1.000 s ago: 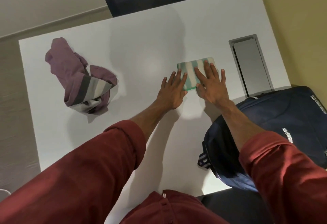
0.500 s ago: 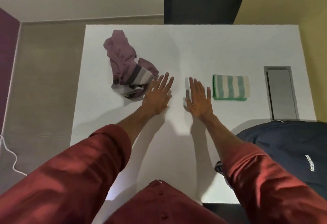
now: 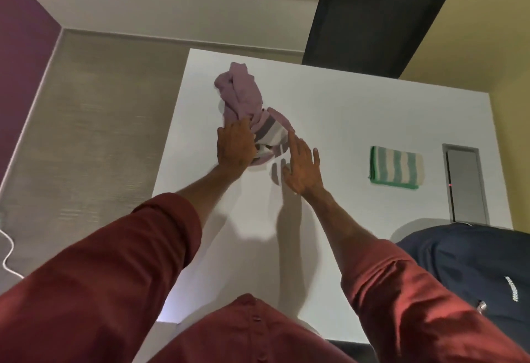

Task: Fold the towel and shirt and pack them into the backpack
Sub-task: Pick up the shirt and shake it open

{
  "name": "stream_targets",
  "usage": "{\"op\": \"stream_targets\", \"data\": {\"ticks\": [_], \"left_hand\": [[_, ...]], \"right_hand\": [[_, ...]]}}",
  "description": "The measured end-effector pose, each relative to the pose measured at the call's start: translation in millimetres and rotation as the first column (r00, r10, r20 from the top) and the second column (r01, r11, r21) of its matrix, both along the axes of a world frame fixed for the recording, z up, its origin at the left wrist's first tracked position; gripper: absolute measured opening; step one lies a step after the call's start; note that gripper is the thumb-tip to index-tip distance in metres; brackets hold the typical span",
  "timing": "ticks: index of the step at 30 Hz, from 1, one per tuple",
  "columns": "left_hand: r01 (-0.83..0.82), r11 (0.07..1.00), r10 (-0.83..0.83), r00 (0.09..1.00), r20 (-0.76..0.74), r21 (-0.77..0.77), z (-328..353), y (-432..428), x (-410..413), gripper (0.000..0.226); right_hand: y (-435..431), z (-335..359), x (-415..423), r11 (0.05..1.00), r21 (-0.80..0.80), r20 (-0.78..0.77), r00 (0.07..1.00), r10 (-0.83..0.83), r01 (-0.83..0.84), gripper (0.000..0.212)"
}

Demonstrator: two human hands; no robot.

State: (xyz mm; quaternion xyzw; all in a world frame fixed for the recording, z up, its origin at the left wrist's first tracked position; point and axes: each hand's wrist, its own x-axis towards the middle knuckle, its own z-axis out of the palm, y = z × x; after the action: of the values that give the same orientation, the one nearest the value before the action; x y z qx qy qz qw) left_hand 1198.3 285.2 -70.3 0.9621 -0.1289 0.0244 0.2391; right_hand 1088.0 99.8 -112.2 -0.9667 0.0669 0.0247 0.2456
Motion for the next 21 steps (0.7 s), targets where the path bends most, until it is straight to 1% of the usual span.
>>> {"op": "stream_targets", "data": {"ticks": [2,4,5,7,9,11,12,13,14,16,17,18,19,20,21], "left_hand": [[0.037,0.995,-0.038,0.999,-0.009,-0.092,11,8,0,0.029],[0.084,0.984,-0.088,0.996,-0.020,-0.158,15,25,1,0.031],[0.099,0.980,-0.108,0.993,-0.044,-0.171,19,32,-1,0.036],[0.146,0.970,-0.178,0.971,-0.160,-0.195,30,33,-5,0.049],[0.188,0.966,-0.220,0.959,-0.178,-0.176,43,39,-11,0.050],[0.251,0.958,-0.265,0.959,-0.102,-0.136,62,46,-17,0.044],[0.301,0.946,-0.305,0.952,-0.016,-0.121,70,50,-20,0.041],[0.331,0.935,-0.330,0.944,0.030,-0.125,77,56,-23,0.038],[0.349,0.926,-0.348,0.937,0.031,-0.148,81,61,-26,0.037],[0.386,0.895,-0.382,0.922,0.066,-0.222,95,69,-30,0.035],[0.396,0.887,-0.388,0.918,0.084,-0.235,109,73,-33,0.032],[0.399,0.894,-0.387,0.917,0.099,-0.203,121,77,-35,0.029],[0.397,0.901,-0.380,0.917,0.124,-0.175,129,80,-35,0.029],[0.403,0.899,-0.379,0.912,0.157,-0.171,135,83,-34,0.029],[0.402,0.896,-0.382,0.915,0.131,-0.191,147,87,-34,0.031]], "right_hand": [[11,10,4,1.000,0.023,0.006,1.000,-0.017,0.017,0.079],[25,19,7,1.000,0.024,0.028,0.999,-0.021,0.020,0.079],[32,26,8,0.999,0.033,0.027,0.999,-0.031,0.030,0.080],[33,33,16,0.995,0.079,0.012,0.998,-0.055,0.054,0.080],[45,47,22,0.989,0.130,0.018,0.998,-0.067,0.064,0.076],[58,70,30,0.982,0.171,0.029,0.995,-0.090,0.084,0.078],[61,79,34,0.977,0.185,0.026,0.993,-0.115,0.109,0.081],[67,91,35,0.974,0.192,0.019,0.992,-0.128,0.122,0.083],[70,103,37,0.973,0.191,0.017,0.990,-0.137,0.131,0.079],[75,123,39,0.979,0.153,0.035,0.990,-0.140,0.133,0.061],[76,132,40,0.981,0.130,0.039,0.988,-0.148,0.142,0.051],[77,140,41,0.980,0.115,0.040,0.985,-0.169,0.163,0.043],[77,148,40,0.978,0.104,0.044,0.981,-0.188,0.182,0.042],[77,153,38,0.973,0.119,0.043,0.978,-0.202,0.196,0.046],[78,160,35,0.966,0.154,0.030,0.976,-0.217,0.210,0.049]]}}
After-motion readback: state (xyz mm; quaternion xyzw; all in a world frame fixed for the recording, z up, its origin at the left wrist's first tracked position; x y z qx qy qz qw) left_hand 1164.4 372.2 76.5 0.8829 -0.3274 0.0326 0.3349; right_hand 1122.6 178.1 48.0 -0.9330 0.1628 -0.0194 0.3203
